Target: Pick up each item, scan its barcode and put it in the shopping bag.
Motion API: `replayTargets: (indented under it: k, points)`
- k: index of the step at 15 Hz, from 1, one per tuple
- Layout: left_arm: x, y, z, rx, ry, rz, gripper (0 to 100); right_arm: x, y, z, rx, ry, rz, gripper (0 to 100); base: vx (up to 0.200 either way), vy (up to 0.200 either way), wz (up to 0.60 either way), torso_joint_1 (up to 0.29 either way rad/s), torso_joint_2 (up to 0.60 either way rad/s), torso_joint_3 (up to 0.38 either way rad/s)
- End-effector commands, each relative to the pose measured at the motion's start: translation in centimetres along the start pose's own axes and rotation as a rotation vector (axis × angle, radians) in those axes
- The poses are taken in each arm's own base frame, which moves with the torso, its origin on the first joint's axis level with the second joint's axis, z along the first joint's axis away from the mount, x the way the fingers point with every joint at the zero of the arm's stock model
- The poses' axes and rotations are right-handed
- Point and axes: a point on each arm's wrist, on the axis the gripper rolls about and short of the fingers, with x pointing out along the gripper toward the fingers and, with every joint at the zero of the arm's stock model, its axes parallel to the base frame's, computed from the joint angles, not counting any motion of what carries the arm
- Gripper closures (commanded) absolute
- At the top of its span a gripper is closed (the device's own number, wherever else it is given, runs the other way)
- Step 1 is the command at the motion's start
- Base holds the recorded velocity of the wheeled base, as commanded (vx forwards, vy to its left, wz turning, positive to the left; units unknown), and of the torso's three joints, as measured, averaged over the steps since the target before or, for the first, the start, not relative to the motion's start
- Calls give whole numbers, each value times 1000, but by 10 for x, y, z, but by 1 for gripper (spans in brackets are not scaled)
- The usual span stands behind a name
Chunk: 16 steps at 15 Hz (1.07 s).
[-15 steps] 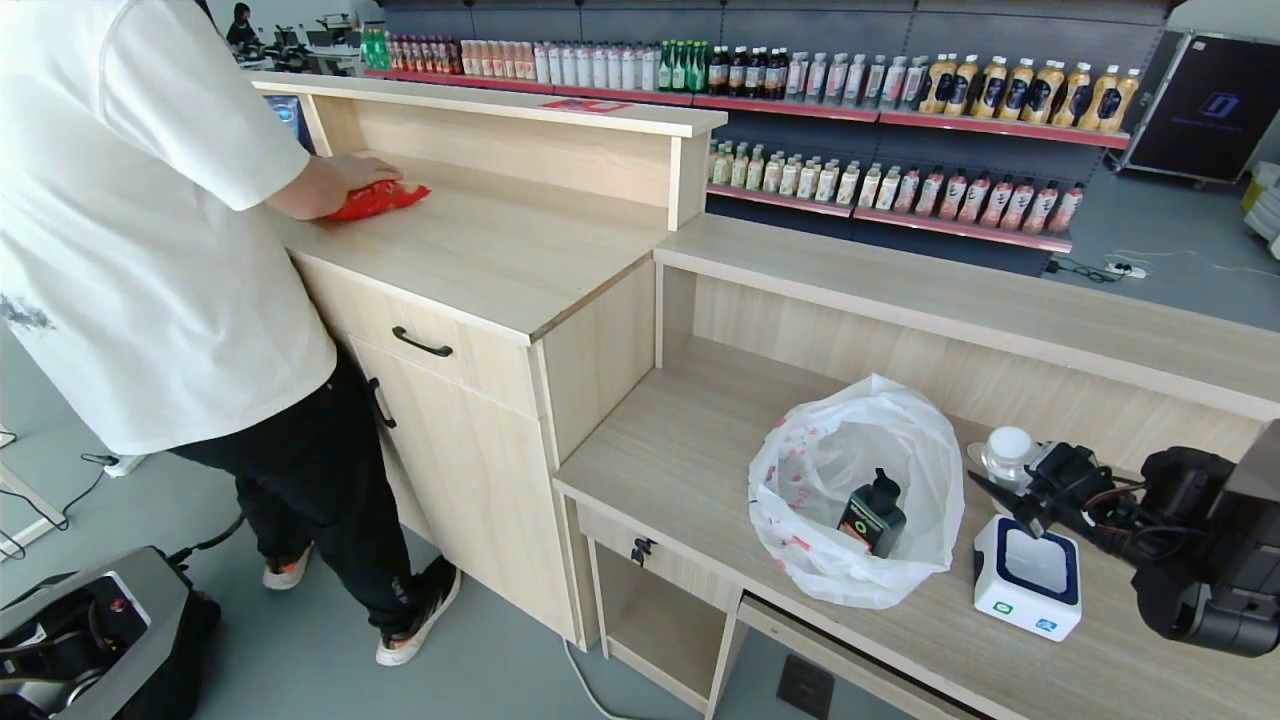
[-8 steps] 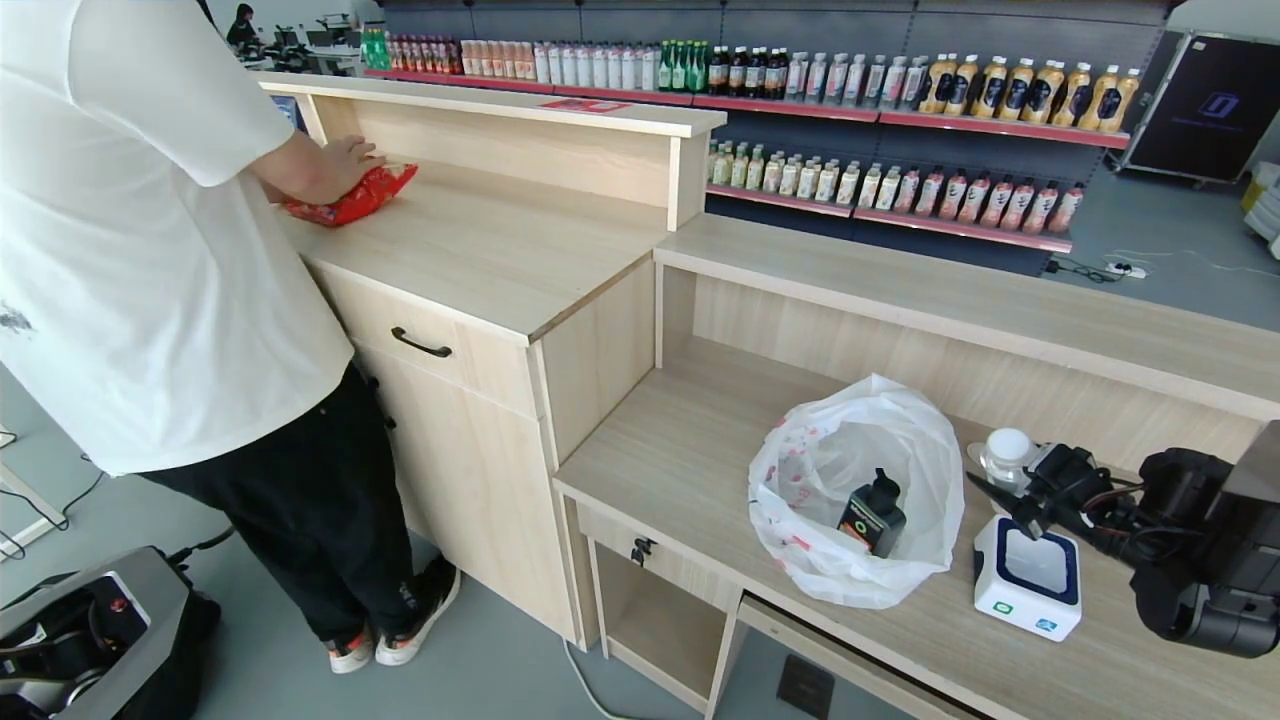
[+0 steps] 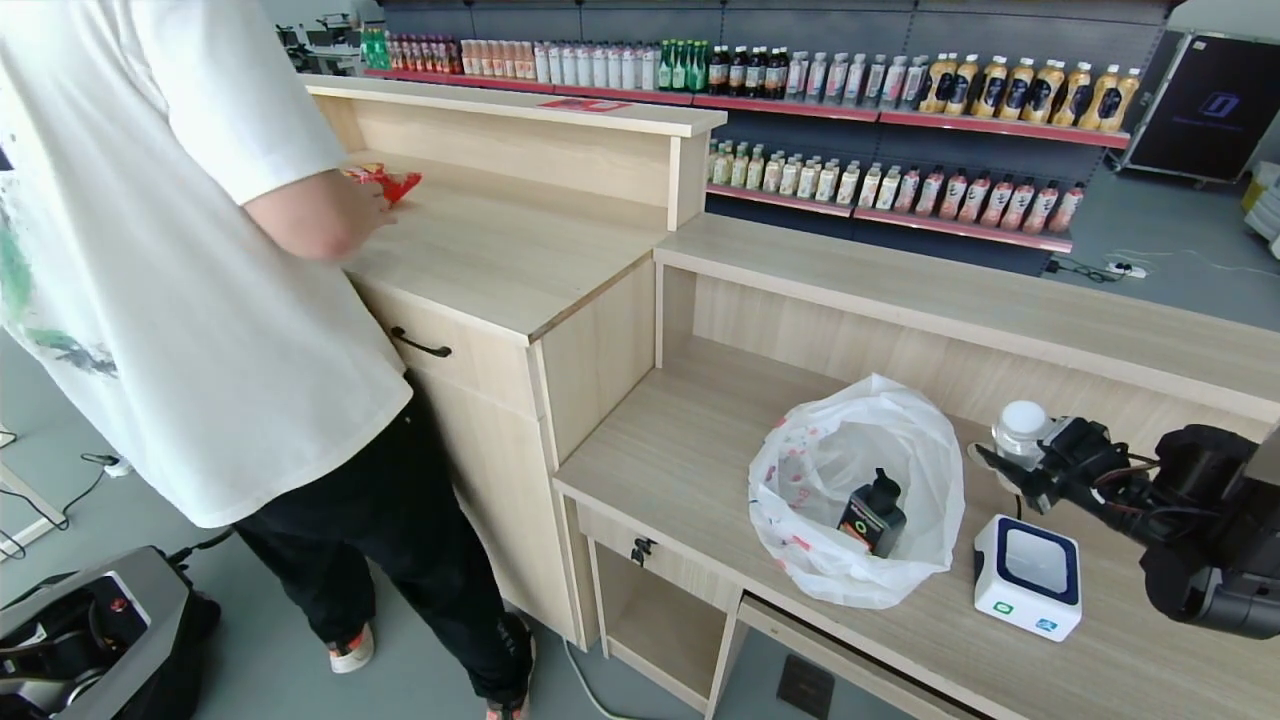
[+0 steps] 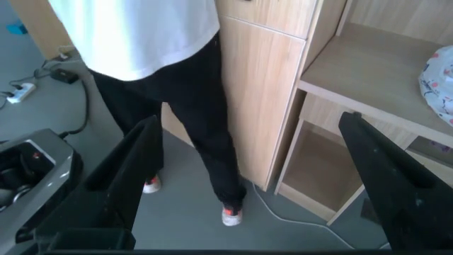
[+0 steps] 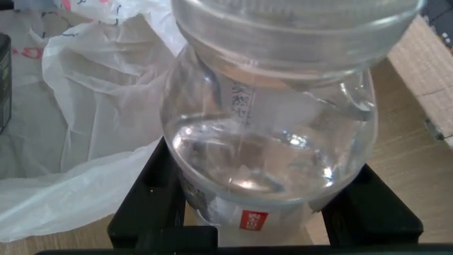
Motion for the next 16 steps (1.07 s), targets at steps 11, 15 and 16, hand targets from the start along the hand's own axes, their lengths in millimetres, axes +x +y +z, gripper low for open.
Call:
replayTargets:
  k: [11, 15, 16]
  points:
    - [0, 0, 0, 0, 0, 0, 0, -80, -57, 111, 146, 51, -58, 100, 0, 0, 0, 0, 0, 0]
    - [0, 0, 0, 0, 0, 2, 0, -85, -60, 110, 144, 60, -75, 100, 0, 0, 0, 0, 0, 0]
    - [0, 0, 0, 0, 0, 0, 0, -86, -61, 110, 141, 60, -80, 100, 0, 0, 0, 0, 0, 0]
